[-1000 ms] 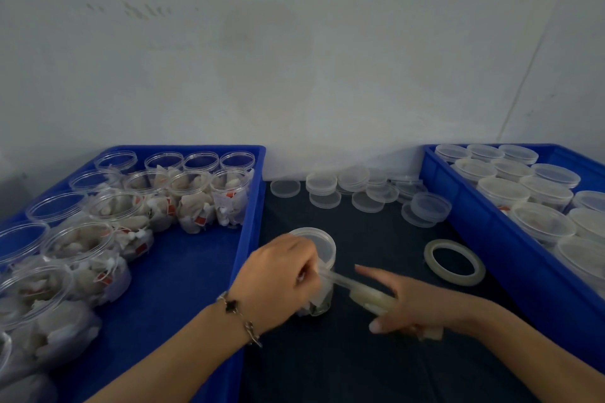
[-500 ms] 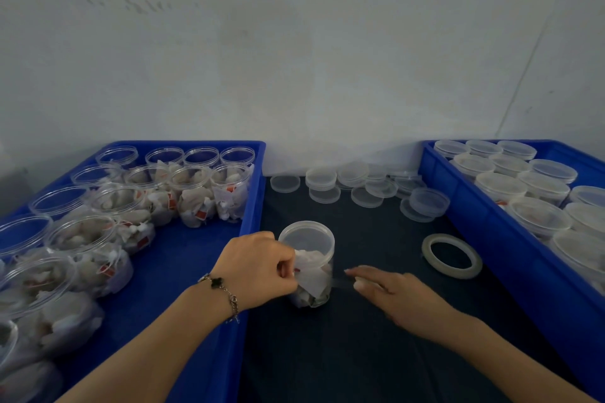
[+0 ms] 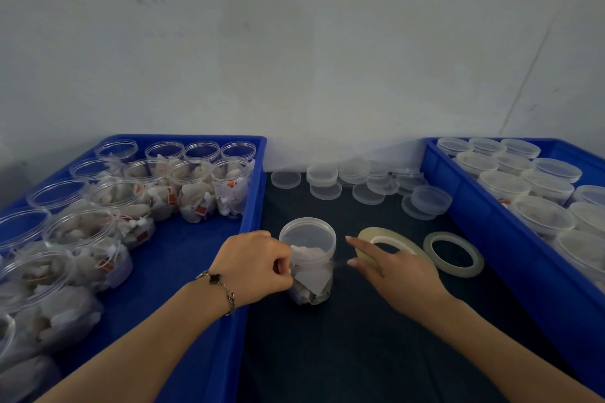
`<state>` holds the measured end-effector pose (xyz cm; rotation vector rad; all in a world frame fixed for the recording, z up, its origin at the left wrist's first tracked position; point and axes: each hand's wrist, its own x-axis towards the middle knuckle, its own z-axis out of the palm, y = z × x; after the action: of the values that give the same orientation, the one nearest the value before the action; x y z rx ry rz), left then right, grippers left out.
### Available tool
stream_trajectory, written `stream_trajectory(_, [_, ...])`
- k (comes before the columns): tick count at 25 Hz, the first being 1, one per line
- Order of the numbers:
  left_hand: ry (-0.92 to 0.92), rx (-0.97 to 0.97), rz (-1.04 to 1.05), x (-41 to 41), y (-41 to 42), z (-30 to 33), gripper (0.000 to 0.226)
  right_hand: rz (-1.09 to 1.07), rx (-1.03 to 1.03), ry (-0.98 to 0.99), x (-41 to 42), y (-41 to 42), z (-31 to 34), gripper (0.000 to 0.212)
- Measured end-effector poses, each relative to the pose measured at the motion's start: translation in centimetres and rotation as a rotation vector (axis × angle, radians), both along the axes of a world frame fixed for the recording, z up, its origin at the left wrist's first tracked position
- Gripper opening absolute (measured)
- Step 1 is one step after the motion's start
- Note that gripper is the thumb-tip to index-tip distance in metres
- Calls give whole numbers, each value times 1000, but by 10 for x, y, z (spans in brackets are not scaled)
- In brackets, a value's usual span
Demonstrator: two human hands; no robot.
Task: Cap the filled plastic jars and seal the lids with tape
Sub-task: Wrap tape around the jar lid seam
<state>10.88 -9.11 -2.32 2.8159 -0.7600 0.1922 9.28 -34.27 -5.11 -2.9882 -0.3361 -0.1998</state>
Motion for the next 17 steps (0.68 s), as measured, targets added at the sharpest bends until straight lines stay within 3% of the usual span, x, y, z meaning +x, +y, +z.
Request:
stream_trajectory(13, [-75, 2, 90, 6, -2, -7, 21, 17, -9, -3, 18, 4, -5, 52])
stream_trajectory(17, [-114, 85, 147, 10, -2, -3, 32, 24, 3, 0, 19, 5, -6, 51])
